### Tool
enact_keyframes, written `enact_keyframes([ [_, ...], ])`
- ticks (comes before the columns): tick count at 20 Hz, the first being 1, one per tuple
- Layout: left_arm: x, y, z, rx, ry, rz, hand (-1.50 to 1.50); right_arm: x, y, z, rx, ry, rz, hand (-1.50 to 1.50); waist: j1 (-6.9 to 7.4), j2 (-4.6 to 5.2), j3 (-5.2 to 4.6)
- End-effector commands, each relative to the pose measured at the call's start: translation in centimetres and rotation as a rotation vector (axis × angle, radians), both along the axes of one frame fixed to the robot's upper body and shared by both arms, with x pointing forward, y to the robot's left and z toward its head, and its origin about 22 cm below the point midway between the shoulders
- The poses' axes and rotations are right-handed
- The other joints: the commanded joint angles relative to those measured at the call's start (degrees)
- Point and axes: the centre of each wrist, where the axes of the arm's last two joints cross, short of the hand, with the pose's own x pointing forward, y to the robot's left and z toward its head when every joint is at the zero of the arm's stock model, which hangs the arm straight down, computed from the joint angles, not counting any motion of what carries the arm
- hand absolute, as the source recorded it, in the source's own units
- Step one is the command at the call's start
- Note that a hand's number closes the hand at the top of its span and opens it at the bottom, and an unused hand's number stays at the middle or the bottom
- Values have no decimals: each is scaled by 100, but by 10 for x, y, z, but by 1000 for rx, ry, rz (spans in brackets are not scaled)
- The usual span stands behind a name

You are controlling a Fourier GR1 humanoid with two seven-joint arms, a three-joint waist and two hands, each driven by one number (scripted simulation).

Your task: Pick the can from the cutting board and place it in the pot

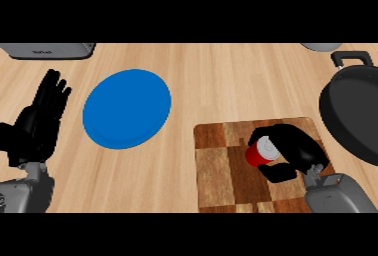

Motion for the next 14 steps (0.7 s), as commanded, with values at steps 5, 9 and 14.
enact_keyframes([
  [5,-5,-7,7,-4,-18,25,0,-6,-3,-13,-6,-3,43,150,-8,4,5],
  [9,7,-3,10,-12,3,-10,0,-57,58,-10,4,-16,67,150,-52,-7,3],
  [14,-1,-2,6,-9,1,6,0,-75,84,-12,-4,-40,47,150,-16,0,5],
])
